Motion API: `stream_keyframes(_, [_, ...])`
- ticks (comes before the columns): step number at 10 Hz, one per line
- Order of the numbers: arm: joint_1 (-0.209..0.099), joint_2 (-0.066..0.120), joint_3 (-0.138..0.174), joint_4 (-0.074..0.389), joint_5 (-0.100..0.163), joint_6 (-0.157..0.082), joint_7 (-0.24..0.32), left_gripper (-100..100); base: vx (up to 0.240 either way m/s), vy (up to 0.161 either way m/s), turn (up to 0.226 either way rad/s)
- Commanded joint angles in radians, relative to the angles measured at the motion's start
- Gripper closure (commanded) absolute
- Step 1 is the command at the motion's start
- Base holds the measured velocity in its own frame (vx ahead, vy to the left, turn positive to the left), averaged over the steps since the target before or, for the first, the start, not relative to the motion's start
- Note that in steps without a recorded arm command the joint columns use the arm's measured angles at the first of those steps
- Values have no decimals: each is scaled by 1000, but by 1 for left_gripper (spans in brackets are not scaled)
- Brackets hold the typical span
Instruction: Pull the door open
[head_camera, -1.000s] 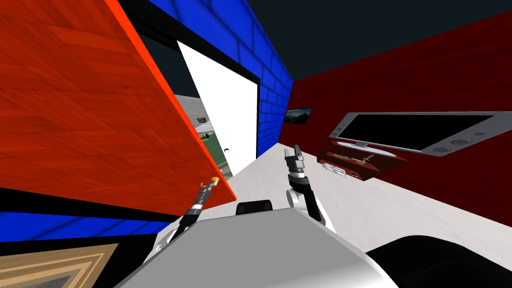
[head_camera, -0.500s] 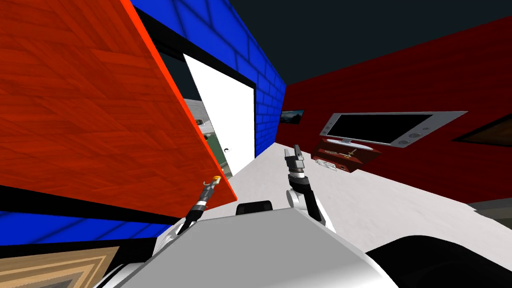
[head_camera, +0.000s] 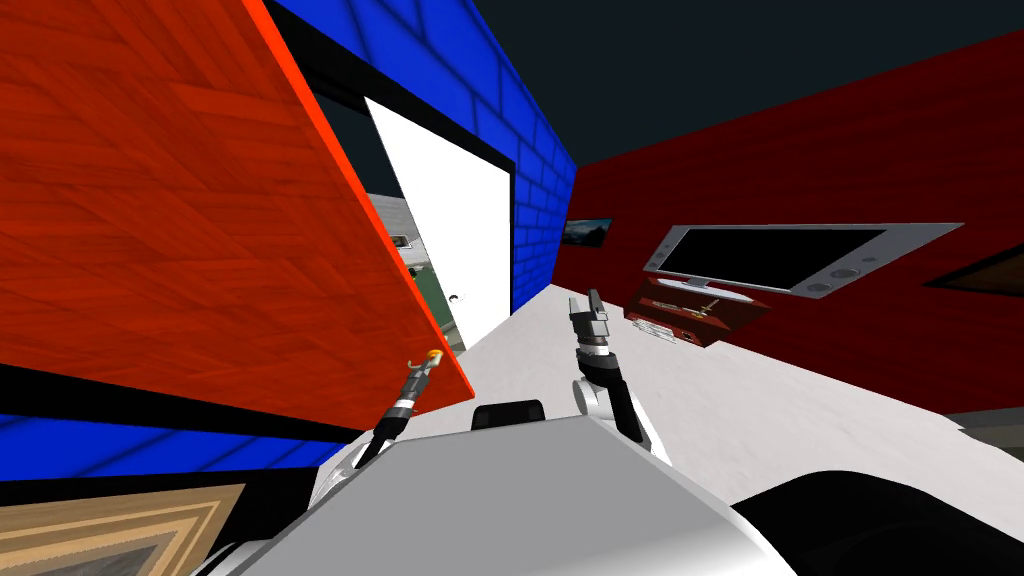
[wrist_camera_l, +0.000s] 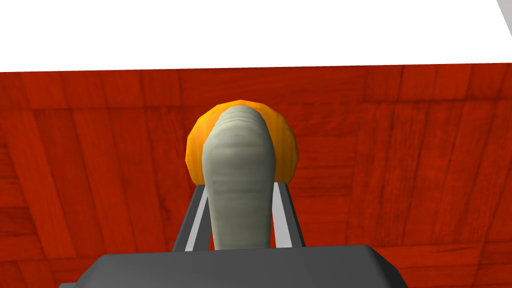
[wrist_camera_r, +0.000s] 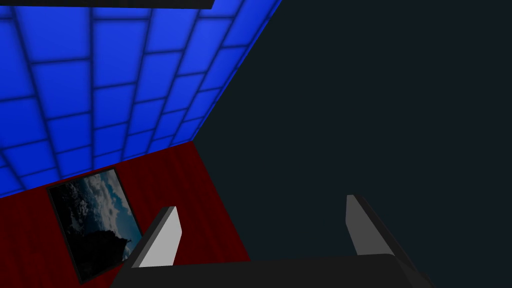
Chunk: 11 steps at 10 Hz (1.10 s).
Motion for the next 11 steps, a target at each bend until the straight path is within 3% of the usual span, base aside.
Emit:
stream_keyframes(1, [-22, -15, -17, -7, 0, 16, -8, 100, -105, 89, -96])
stream_keyframes(7, [-57, -28, -33, -5, 8, 44, -22, 100, -200, 75, -39])
stream_keyframes(11, [-70, -33, -39, -4, 11, 56, -28, 100, -199, 28, 17])
